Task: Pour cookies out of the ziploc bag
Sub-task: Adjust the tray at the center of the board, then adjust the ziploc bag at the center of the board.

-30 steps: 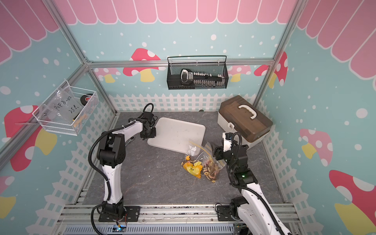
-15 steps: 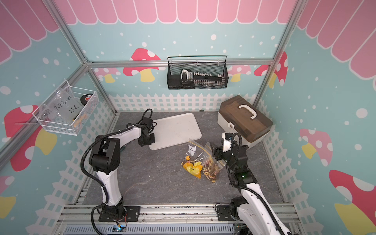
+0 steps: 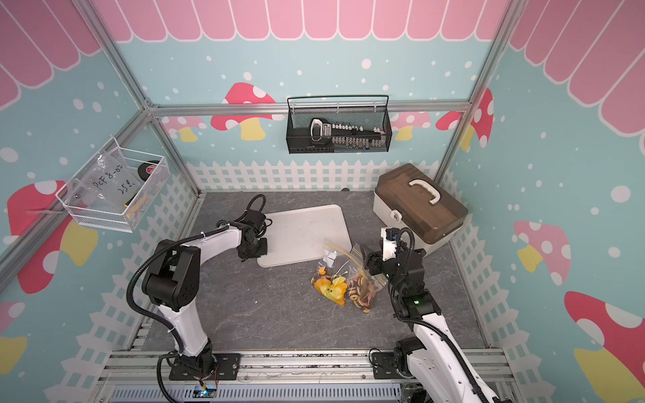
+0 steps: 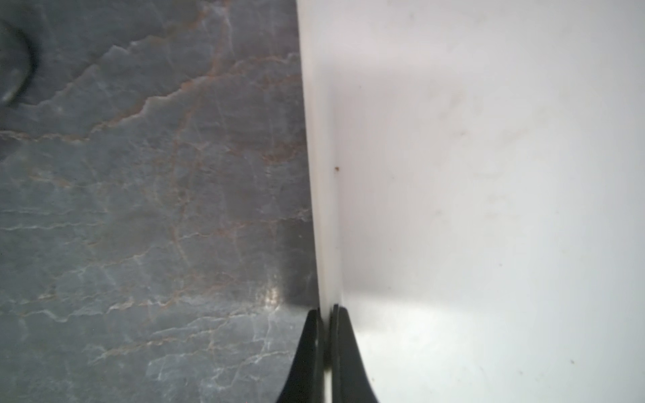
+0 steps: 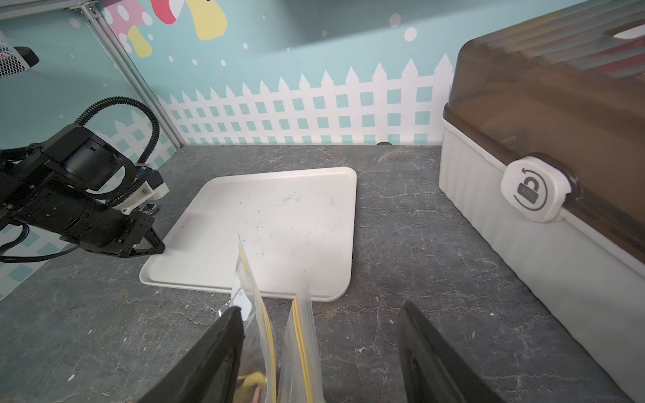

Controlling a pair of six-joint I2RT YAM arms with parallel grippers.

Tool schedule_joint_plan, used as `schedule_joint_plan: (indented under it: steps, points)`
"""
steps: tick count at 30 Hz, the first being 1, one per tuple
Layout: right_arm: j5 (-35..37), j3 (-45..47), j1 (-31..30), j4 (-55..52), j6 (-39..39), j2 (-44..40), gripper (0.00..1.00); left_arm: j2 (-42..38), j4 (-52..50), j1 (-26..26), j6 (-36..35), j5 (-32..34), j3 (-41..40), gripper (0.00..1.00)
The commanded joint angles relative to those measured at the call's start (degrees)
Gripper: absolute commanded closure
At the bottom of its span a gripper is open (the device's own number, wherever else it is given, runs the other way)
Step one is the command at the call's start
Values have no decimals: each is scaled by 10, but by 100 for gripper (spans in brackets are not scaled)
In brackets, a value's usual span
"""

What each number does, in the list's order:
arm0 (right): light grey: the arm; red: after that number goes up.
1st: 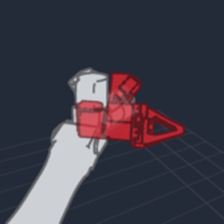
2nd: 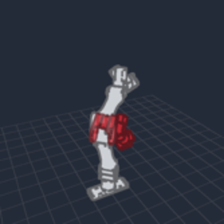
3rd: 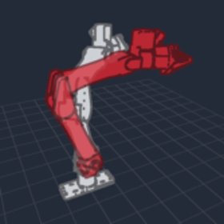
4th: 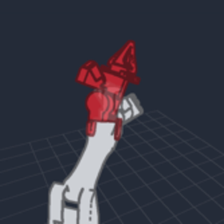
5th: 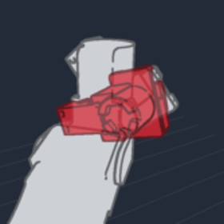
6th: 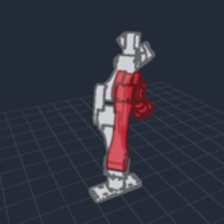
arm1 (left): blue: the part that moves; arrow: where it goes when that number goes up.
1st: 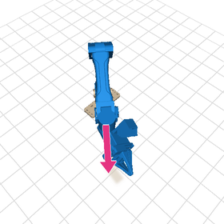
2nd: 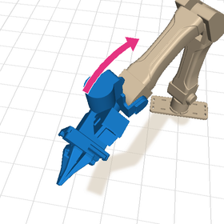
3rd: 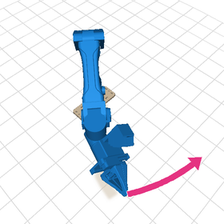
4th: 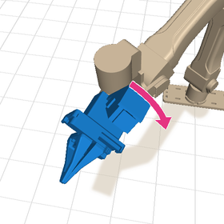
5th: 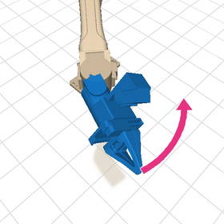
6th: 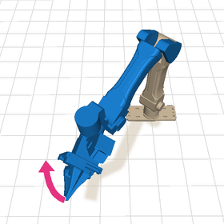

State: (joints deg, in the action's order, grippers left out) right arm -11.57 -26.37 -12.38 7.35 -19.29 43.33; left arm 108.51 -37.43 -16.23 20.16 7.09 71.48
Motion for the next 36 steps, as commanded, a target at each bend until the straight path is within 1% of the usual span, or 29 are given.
schedule_joint_plan:
  steps: [1, 5, 8, 13, 14, 15, 16, 17, 18, 19, 21, 22, 23, 25, 27, 28, 29, 30, 31, 32, 33, 34, 36]
  points:
    - [-5, 5, 0, 15, 2, 0, 31, -15, 1, -14, -47, 5, -9, 100]
    - [-4, 6, 0, 15, 2, 0, 31, 5, 1, -32, -75, 31, 20, 100]
    - [-4, 6, 0, 15, 3, 2, 31, 29, -20, -32, -74, 49, 52, 100]
    - [-8, 3, 0, 14, 3, 5, 31, 45, -19, -32, -79, 61, 67, 100]
    - [-14, -5, 0, 5, 5, 3, 31, 45, -19, -33, -78, 74, 69, 97]
    - [-22, -16, 0, -12, 7, 0, 31, 43, -24, -33, -74, 90, 72, 91]
    - [-27, -34, 0, -40, 8, -3, 34, 35, -31, -35, -70, 107, 75, 82]
    - [-31, -59, -1, -75, 10, -1, 35, 22, -29, -37, -66, 109, 72, 70]
    - [-31, -84, 0, -117, 12, 5, 33, 7, -20, -39, -65, 108, 64, 59]
    - [-31, -118, 0, -165, 15, 17, 30, -15, -10, -44, -62, 108, 55, 51]
    - [-53, -180, 0, -251, 28, 45, 26, -61, 17, -57, -59, 109, 28, 38]
    - [-72, -208, -1, -292, 38, 61, 24, -91, 32, -68, -55, 127, 8, 33]
    - [-93, -232, -1, -322, 46, 76, 24, -123, 54, -86, -53, 137, -16, 29]
    - [-130, -266, -2, -358, 60, 97, 23, -189, 104, -118, -49, 148, -69, 25]
    - [-153, -286, -3, -369, 66, 114, 31, -253, 169, -149, -47, 134, -133, 20]
    - [-161, -299, -3, -377, 70, 126, 33, -286, 215, -162, -39, 100, -172, 15]
    - [-165, -312, -6, -388, 76, 140, 33, -316, 277, -172, -31, 57, -215, 6]
    - [-165, -324, -11, -396, 81, 154, 35, -342, 336, -177, -21, 14, -256, 1]
    - [-163, -337, -17, -404, 88, 169, 37, -365, 403, -182, -3, -27, -298, 1]
    - [-159, -352, -26, -415, 95, 188, 39, -386, 453, -184, 15, -55, -332, 1]
    - [-153, -366, -35, -426, 102, 204, 41, -400, 483, -185, 27, -72, -356, 1]
    - [-144, -383, -48, -440, 112, 226, 42, -416, 511, -187, 31, -79, -382, 1]
    - [-124, -415, -67, -468, 129, 263, 45, -437, 510, -192, 17, -58, -409, 1]
